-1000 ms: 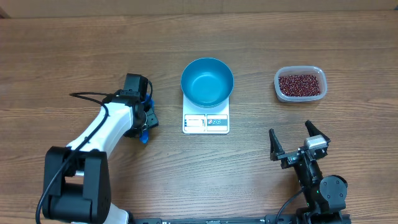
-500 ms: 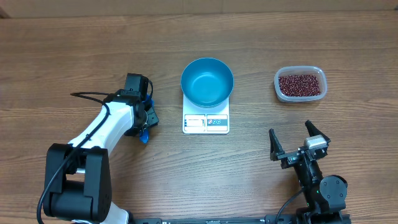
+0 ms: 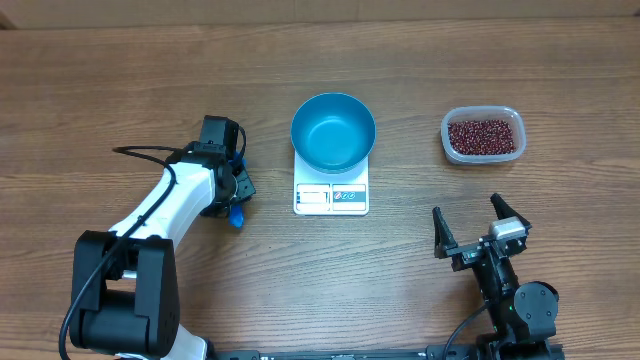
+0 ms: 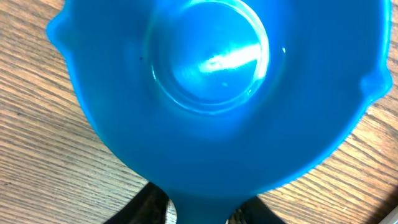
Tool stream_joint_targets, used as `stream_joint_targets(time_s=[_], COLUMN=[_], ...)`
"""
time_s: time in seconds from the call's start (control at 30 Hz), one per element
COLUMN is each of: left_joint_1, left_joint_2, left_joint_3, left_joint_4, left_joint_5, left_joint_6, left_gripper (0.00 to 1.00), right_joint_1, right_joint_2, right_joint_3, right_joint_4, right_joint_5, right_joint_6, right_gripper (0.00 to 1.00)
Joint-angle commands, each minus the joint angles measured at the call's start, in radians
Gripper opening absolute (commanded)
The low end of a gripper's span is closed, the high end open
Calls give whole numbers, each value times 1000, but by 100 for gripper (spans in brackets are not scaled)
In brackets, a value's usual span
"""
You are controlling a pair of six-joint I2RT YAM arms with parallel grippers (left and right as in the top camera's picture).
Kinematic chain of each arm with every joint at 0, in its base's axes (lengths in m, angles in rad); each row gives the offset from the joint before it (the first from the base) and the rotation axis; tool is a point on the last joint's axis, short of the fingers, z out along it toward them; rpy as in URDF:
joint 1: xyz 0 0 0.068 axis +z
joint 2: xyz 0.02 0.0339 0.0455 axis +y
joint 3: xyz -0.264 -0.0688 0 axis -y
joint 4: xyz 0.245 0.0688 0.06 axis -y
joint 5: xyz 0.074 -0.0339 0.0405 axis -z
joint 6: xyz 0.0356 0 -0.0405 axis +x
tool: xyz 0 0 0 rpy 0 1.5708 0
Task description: Scoop item into bowl and weigh 150g on scale
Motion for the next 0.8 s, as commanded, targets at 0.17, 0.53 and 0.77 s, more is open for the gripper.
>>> stream_joint_targets(time_s=[0.17,0.53,0.77], left_joint_1=[-7,-7,-7], left_joint_2=[8,8,7], left_joint_3=[26,42,109], left_joint_4=[0,-14,-65], left_joint_5=[-2,-1,5], left_joint_6=[-2,13,47], left_gripper=[24,20,13], right_joint_1=[5,5,5], right_joint_2=[-9,-9,-9], right_joint_3=[-10,-10,-10], right_joint_4=[3,3,3], right_joint_5=[-1,-1,-1], right_joint_6=[-5,-5,-5], right_gripper=[100,100,100])
